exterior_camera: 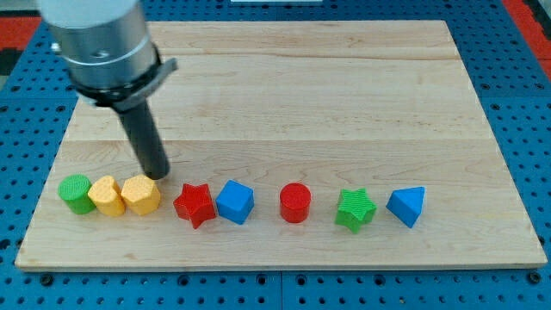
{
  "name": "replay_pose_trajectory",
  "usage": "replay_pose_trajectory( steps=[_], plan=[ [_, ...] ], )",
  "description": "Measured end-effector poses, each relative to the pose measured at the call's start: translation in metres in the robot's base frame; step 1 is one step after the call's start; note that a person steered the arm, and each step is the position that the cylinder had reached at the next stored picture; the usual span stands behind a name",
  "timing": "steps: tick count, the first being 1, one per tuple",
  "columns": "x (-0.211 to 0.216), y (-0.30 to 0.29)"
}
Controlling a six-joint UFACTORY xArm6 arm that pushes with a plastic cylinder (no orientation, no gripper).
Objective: Arrange the yellow blocks and green circle to form a horizontal line
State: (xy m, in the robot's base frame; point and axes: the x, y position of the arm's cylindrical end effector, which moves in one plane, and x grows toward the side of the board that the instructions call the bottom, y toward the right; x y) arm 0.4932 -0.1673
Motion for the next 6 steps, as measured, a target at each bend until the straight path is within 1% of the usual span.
replay_pose_trajectory(
  steps=[1, 3, 4, 5, 6],
  plan=[
    [-0.005, -0.027],
    [-0.004, 0.0],
    [0.015, -0.01],
    [0.015, -0.015],
    [-0.016, -0.021]
  ],
)
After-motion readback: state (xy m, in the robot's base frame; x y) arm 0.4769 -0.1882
